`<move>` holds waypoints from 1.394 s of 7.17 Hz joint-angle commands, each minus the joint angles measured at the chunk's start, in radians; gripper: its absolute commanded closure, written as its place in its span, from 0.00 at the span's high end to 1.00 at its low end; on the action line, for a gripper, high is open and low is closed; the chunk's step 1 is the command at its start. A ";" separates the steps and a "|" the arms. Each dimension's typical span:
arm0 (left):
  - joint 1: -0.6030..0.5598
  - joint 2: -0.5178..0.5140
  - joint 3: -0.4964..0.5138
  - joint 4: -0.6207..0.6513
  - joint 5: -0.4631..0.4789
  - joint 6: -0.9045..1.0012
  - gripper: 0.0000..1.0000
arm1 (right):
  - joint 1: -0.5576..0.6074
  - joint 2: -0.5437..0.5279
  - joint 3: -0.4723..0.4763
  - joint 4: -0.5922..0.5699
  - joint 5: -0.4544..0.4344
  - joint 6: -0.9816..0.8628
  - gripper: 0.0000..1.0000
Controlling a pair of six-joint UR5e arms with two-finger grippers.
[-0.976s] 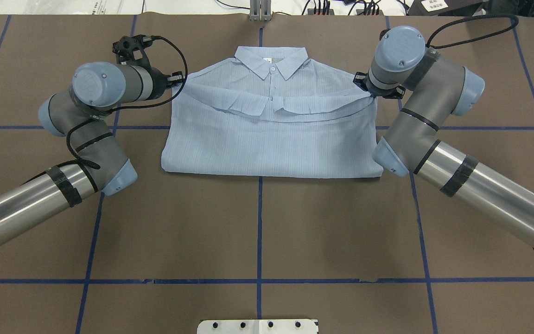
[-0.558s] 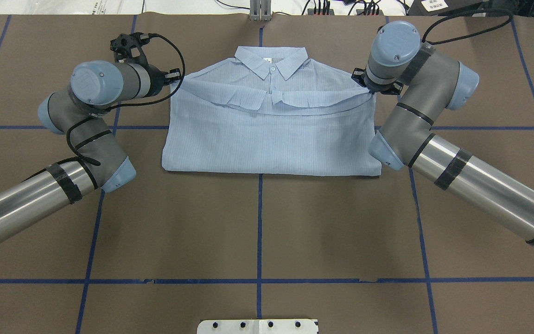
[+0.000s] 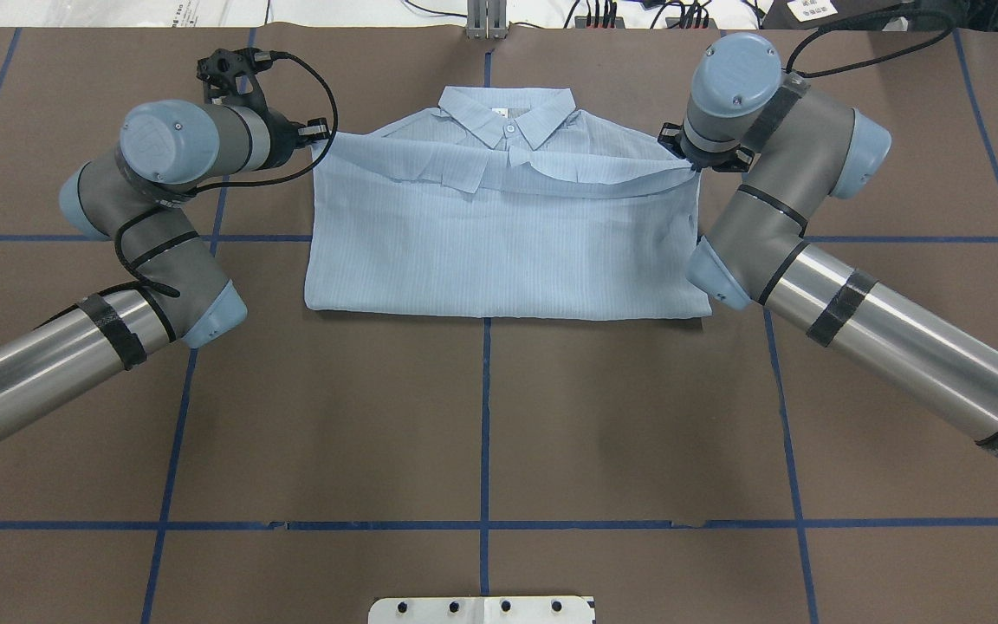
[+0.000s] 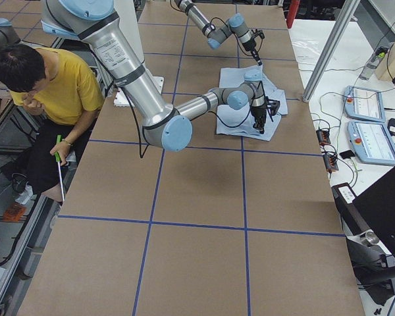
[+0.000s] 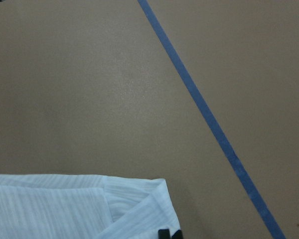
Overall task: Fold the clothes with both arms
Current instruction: 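Lay the hem near the collar and open both grippers, then move the right gripper down to the folded edge nearest the robot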
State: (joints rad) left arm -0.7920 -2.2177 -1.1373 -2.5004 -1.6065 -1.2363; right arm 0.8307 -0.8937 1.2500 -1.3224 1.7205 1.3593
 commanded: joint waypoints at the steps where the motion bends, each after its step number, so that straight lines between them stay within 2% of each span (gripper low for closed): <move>1: -0.003 -0.002 0.005 0.000 -0.001 0.001 0.24 | 0.002 0.002 -0.006 0.000 -0.002 -0.005 0.00; 2: -0.001 -0.002 0.005 0.000 -0.001 0.001 0.44 | 0.002 0.007 -0.006 0.000 -0.002 -0.003 0.60; 3: -0.001 -0.002 0.004 0.000 -0.003 0.001 0.57 | 0.002 0.013 -0.006 0.000 -0.005 -0.002 1.00; 4: -0.003 0.000 0.002 0.000 -0.006 0.001 0.65 | 0.002 0.013 -0.006 0.002 -0.004 -0.002 1.00; 6: -0.006 0.001 -0.002 0.000 -0.025 0.001 0.67 | 0.008 0.001 0.041 0.005 -0.002 0.012 1.00; 7: -0.007 0.007 -0.004 -0.001 -0.065 0.001 0.67 | -0.004 -0.058 0.160 0.002 -0.001 0.059 1.00; 8: -0.007 0.009 -0.004 -0.003 -0.070 0.003 0.67 | -0.037 -0.161 0.278 0.003 -0.004 0.169 1.00; 10: -0.012 0.015 -0.009 -0.011 -0.070 0.006 0.67 | -0.076 -0.255 0.447 0.002 -0.007 0.419 1.00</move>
State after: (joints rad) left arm -0.8016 -2.2078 -1.1444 -2.5057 -1.6747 -1.2327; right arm 0.7752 -1.0924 1.5955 -1.3197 1.7135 1.6316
